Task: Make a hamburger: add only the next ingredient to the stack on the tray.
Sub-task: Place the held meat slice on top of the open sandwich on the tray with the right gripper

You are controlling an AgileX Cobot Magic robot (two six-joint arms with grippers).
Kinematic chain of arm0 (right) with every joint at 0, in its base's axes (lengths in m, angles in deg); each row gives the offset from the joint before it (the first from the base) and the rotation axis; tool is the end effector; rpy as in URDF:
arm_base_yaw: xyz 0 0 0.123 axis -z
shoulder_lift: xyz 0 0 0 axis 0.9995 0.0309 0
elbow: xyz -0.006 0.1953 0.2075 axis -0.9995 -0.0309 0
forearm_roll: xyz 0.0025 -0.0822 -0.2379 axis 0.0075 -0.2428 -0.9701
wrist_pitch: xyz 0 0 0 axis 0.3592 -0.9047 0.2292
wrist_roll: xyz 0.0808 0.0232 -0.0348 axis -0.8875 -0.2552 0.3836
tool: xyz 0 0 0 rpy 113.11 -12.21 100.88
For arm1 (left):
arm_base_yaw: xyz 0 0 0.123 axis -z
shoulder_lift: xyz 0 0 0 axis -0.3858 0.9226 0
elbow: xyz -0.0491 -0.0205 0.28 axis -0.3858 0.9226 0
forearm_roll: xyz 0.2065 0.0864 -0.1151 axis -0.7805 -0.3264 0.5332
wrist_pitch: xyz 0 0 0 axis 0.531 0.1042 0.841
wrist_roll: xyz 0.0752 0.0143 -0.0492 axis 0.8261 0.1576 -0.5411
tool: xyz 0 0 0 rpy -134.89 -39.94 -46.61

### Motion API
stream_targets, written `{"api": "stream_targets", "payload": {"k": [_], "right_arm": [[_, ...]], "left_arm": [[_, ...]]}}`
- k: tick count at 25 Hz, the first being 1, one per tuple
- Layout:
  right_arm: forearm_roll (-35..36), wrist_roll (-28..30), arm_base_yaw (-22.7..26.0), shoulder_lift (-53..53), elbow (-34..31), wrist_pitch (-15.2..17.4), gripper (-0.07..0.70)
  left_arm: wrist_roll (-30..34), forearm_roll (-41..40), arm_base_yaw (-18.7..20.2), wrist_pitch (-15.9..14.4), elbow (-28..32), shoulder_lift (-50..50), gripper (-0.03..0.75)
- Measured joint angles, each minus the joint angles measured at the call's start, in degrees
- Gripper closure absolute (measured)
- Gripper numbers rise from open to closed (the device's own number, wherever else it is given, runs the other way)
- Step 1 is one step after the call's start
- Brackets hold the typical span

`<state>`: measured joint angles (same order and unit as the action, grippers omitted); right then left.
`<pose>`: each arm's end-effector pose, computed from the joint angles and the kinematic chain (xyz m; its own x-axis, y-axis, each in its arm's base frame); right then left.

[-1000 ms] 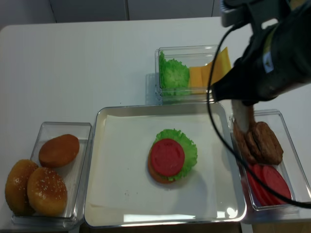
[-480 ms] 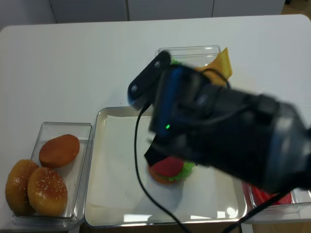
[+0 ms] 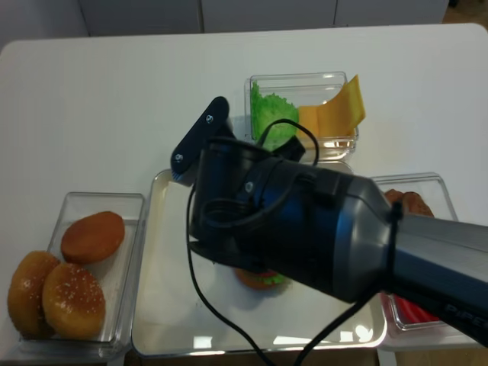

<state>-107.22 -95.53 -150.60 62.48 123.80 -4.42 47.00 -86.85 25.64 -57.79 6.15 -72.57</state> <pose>0.2107 0.2950 0.2760 -0.6321 -0.6789 -0.3736 -0.5205 0.7291 -0.4444 -0.0121 0.0052 0.2649 -0.5528 0.0035 -0.8333 -0.0041 1.0000 0.0069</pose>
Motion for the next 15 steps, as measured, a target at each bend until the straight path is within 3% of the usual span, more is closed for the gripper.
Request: {"api": "stream_targets", "payload": {"k": [15], "right_arm": [[-1.4,2.6,0.0,2.9,0.0,1.1,0.492]], "left_arm": [[0.0,0.0,0.0,0.0,0.0,0.0,0.287]]}}
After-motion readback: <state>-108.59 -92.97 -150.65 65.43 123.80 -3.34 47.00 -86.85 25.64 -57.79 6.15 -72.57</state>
